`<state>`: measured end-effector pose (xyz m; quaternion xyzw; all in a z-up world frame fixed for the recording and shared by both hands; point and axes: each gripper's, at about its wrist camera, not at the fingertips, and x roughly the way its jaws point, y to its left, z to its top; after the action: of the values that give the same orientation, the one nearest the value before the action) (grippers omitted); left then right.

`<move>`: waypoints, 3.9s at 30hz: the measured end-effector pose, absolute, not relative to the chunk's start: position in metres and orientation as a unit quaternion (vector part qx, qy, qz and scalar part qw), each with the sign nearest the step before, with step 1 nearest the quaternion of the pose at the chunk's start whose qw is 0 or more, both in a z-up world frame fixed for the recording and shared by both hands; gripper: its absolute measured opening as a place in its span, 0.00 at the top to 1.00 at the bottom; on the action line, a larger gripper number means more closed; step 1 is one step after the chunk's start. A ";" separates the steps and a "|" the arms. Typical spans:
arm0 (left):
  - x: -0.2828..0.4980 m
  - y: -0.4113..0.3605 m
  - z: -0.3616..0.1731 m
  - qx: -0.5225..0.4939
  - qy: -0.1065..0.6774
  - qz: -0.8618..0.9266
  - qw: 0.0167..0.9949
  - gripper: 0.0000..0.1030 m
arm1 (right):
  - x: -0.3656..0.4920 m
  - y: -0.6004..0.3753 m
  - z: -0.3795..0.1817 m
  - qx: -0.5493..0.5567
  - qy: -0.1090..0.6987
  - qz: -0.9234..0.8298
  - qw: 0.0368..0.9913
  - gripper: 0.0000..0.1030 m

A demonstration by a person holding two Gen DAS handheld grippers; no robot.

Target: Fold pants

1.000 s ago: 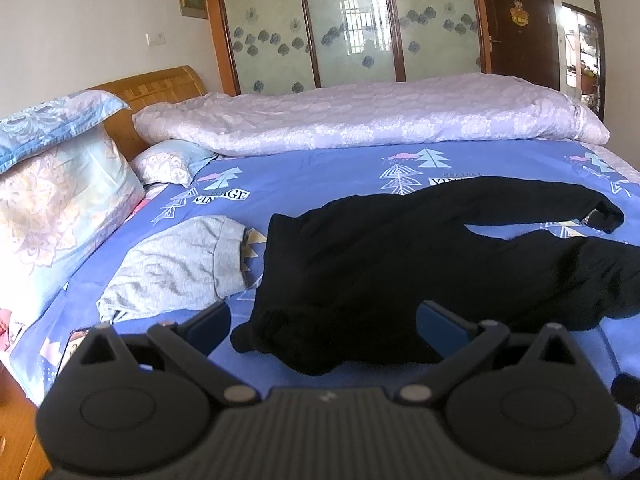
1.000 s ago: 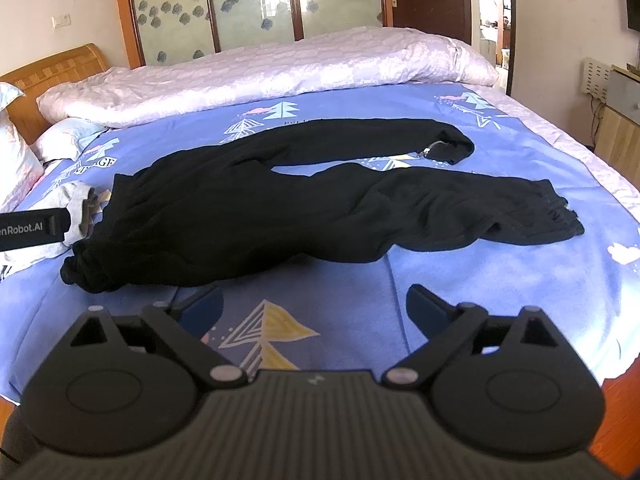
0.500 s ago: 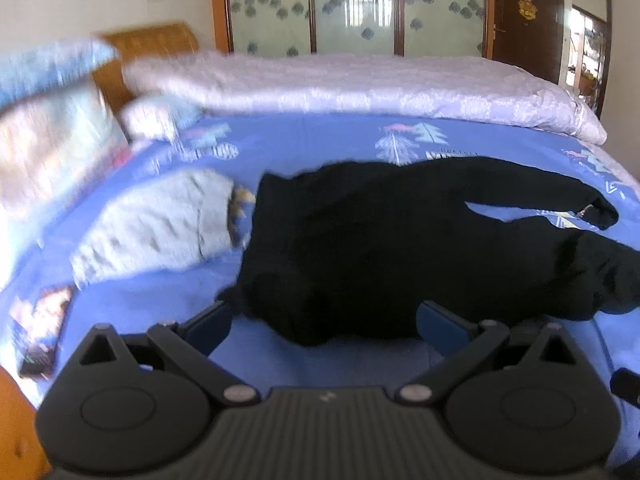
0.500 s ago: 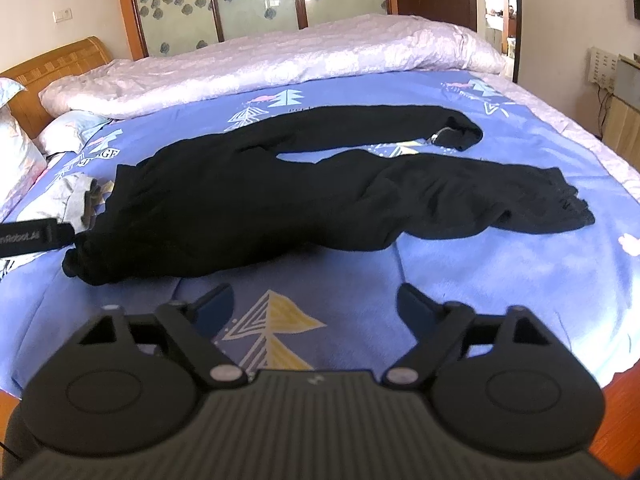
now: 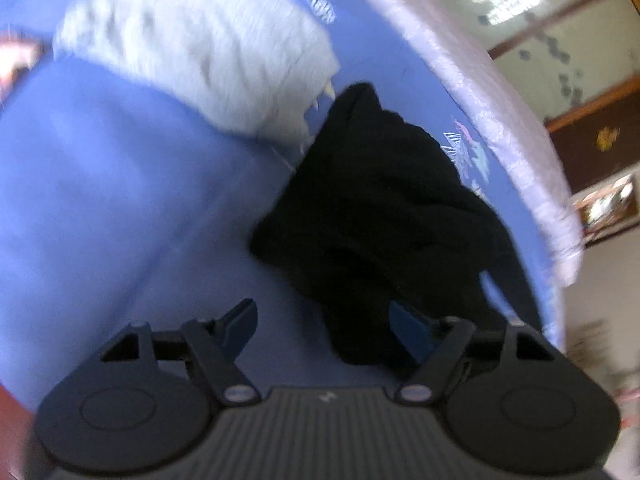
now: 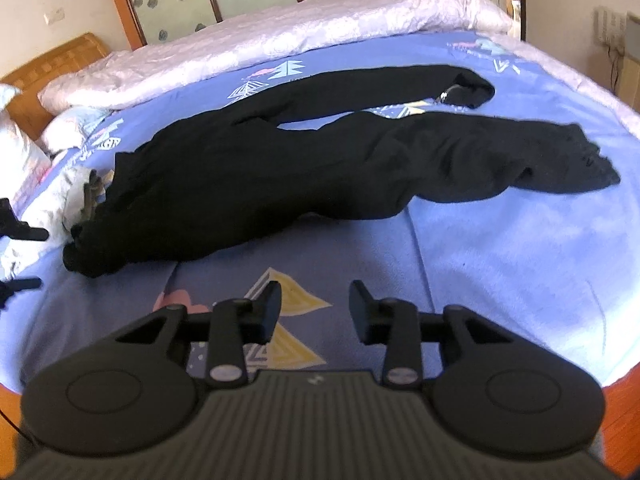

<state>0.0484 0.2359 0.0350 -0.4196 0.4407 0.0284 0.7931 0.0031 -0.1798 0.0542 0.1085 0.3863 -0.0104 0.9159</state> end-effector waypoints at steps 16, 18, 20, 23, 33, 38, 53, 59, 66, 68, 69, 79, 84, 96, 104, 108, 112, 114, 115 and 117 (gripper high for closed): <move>0.041 0.254 0.046 -0.472 0.415 0.012 0.778 0.90 | 0.008 -0.403 0.041 0.339 0.321 -0.206 0.860 0.56; 0.035 0.258 0.049 -0.466 0.417 0.019 0.780 0.90 | 0.008 -0.428 0.031 0.354 0.311 -0.232 0.851 0.52; 0.036 0.255 0.049 -0.461 0.424 0.023 0.780 0.90 | 0.012 -0.450 0.016 0.380 0.309 -0.249 0.835 0.50; 0.042 0.248 0.046 -0.452 0.431 0.032 0.780 0.90 | 0.022 -0.465 -0.001 0.421 0.308 -0.257 0.814 0.50; 0.037 0.252 0.061 -0.448 0.430 0.037 0.783 0.90 | 0.058 -0.473 0.048 0.317 0.301 -0.272 0.857 0.92; 0.029 0.248 0.056 -0.425 0.458 0.025 0.780 0.90 | -0.014 -0.513 0.090 0.351 0.234 -0.301 0.855 0.92; -0.016 0.279 0.049 -0.382 0.469 0.080 0.792 0.63 | -0.088 -0.502 0.080 0.304 0.209 -0.450 0.813 0.50; 0.033 0.290 0.087 -0.362 0.432 0.075 0.823 0.63 | -0.026 -0.476 0.118 0.333 0.207 -0.276 0.878 0.51; 0.128 0.237 0.095 -0.337 0.428 0.015 0.839 0.62 | 0.116 -0.460 0.097 0.412 0.266 -0.134 0.861 0.51; 0.152 0.214 0.089 -0.328 0.438 -0.002 0.837 0.62 | 0.150 -0.463 0.080 0.445 0.286 -0.121 0.840 0.51; 0.162 0.206 0.086 -0.325 0.443 -0.010 0.836 0.61 | 0.166 -0.464 0.074 0.462 0.293 -0.116 0.829 0.51; 0.245 0.163 0.035 -0.309 0.448 -0.040 0.838 0.61 | 0.236 -0.484 0.010 0.637 0.257 -0.128 0.715 0.62; 0.270 0.167 0.004 -0.303 0.476 -0.005 0.826 0.63 | 0.241 -0.491 0.065 0.542 0.194 -0.115 0.810 0.94; 0.269 0.175 0.000 -0.307 0.475 -0.017 0.825 0.61 | 0.141 -0.546 0.094 0.396 0.221 -0.261 0.852 0.88; 0.279 0.173 -0.001 -0.295 0.479 -0.013 0.827 0.59 | 0.079 -0.571 0.091 0.465 0.198 -0.298 0.810 0.63; 0.277 0.167 0.001 -0.282 0.476 -0.010 0.833 0.56 | 0.152 -0.569 0.089 0.403 0.229 -0.266 0.845 0.54; 0.280 0.160 0.002 -0.269 0.478 -0.006 0.836 0.52 | 0.222 -0.551 0.068 0.326 0.305 -0.232 0.864 0.54; 0.280 0.157 0.003 -0.262 0.479 -0.005 0.838 0.51 | 0.247 -0.533 0.055 0.269 0.349 -0.221 0.870 0.51; 0.280 0.156 0.003 -0.259 0.479 -0.005 0.839 0.51 | 0.262 -0.526 0.045 0.230 0.370 -0.224 0.872 0.53; 0.280 0.155 0.003 -0.255 0.477 -0.007 0.841 0.50 | 0.278 -0.508 0.037 0.134 0.391 -0.232 0.880 0.78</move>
<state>0.2802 0.1550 0.0028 -0.2552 0.4773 -0.0068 0.8409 0.2776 -0.5078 0.0373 0.1335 0.3910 -0.2324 0.8805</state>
